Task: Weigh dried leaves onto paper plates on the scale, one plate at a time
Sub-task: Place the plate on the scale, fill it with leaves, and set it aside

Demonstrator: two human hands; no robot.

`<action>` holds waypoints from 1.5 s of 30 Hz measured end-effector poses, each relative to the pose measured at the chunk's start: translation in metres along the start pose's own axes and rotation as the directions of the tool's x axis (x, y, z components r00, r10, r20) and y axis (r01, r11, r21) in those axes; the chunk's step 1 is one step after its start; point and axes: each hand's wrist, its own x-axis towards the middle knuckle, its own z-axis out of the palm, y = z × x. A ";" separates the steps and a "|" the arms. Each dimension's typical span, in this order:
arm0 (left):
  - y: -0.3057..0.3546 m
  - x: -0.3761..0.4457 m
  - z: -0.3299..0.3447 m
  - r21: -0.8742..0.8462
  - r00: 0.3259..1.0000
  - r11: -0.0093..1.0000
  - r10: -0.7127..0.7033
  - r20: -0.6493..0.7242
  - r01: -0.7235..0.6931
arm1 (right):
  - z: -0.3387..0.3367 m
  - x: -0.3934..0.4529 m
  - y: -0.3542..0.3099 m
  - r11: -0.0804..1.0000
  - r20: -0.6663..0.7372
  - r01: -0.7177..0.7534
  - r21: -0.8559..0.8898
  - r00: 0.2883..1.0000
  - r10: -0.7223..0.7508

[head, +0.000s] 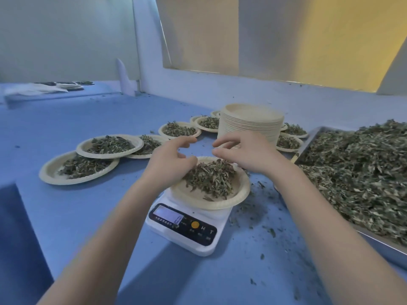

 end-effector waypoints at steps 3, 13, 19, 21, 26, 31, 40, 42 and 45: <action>-0.008 -0.008 0.009 -0.134 0.983 0.990 0.023 -0.183 -0.048 | 0.006 -0.002 0.001 0.999 -0.058 0.019 0.042 0.998 -0.017; -0.025 -0.025 0.019 -0.281 0.891 0.953 -0.028 -0.453 -0.113 | 0.008 -0.008 0.003 0.999 -0.053 0.050 -0.018 0.997 -0.050; -0.035 -0.034 0.010 -0.337 0.878 0.937 -0.088 -0.470 -0.087 | -0.001 -0.013 0.005 1.000 -0.068 0.004 -0.024 0.998 -0.006; -0.036 -0.034 0.009 -0.334 0.874 0.939 -0.096 -0.477 -0.079 | -0.004 -0.014 0.006 1.000 -0.068 -0.008 -0.021 0.998 0.007; -0.035 -0.034 0.009 -0.326 0.887 0.944 -0.108 -0.449 -0.050 | -0.006 -0.017 0.006 0.999 -0.052 -0.008 -0.053 0.999 0.005; -0.045 -0.029 0.010 -0.238 0.925 0.947 -0.275 -0.261 0.214 | -0.013 -0.019 0.014 0.967 0.184 -0.171 -0.192 0.961 0.206; -0.049 -0.027 0.011 -0.078 0.938 0.959 -0.284 -0.200 0.274 | -0.009 -0.020 0.035 0.974 0.455 -0.087 -0.208 0.873 0.175; -0.048 -0.027 0.011 -0.080 0.934 0.957 -0.288 -0.209 0.278 | -0.007 -0.019 0.034 0.985 0.398 -0.102 -0.142 0.905 0.151; -0.049 -0.026 0.010 -0.160 0.922 0.953 -0.290 -0.256 0.256 | -0.006 -0.017 0.034 0.992 0.241 -0.127 -0.009 0.962 0.125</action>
